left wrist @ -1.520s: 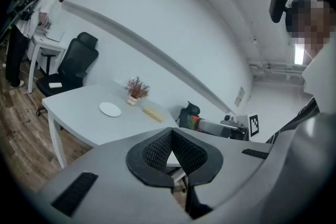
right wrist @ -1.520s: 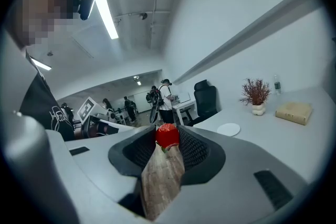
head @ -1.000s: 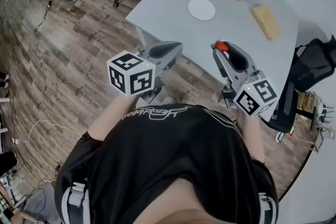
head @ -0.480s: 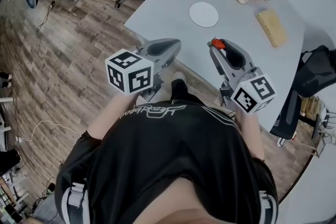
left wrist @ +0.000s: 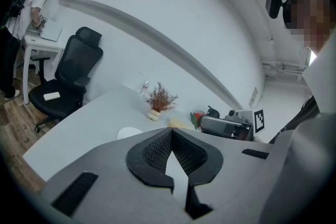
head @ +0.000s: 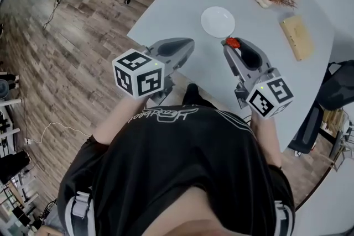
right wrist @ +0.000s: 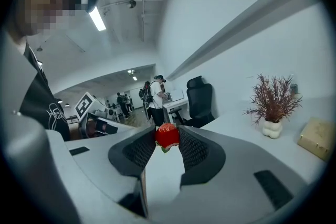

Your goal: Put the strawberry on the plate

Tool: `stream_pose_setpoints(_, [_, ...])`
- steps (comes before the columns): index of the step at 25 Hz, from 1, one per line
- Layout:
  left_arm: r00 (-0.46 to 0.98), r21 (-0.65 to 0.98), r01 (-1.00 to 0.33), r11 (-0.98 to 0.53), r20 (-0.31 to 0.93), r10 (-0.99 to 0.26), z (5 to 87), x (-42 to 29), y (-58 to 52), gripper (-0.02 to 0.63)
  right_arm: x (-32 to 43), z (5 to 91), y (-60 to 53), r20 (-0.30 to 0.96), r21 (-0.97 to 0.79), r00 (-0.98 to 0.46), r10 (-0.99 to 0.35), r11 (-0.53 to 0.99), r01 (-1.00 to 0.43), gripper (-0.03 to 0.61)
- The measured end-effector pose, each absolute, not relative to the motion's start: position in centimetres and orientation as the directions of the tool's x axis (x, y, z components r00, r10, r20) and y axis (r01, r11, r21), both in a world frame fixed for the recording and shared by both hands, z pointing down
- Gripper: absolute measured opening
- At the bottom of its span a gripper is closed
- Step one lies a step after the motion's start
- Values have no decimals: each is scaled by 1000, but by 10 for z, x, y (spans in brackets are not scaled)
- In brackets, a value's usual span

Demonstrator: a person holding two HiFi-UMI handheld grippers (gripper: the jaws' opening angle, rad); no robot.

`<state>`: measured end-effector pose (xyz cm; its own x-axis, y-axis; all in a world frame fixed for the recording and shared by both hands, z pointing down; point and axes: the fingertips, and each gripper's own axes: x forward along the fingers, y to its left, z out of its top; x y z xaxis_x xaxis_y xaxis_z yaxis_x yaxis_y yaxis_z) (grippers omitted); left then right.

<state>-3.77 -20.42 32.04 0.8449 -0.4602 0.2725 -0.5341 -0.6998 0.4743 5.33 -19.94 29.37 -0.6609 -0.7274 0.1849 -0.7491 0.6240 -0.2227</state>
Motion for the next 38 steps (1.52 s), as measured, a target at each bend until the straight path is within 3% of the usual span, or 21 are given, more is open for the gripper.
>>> stream_pose_setpoints(19, [852, 521, -524, -674, 328, -408, 359, 6, -291, 6, 95, 326, -296, 261, -189, -625, -735, 597, -780, 132])
stream_pose_setpoints(29, [837, 554, -547, -627, 363, -410, 390, 12, -313, 6, 105, 355, -333, 319, -71, -572, -755, 583, -809, 132])
stream_pose_setpoints(38, [829, 590, -558, -584, 385, -404, 415, 13, -323, 6, 111, 408, -369, 363, -74, -558, -747, 573, -816, 132])
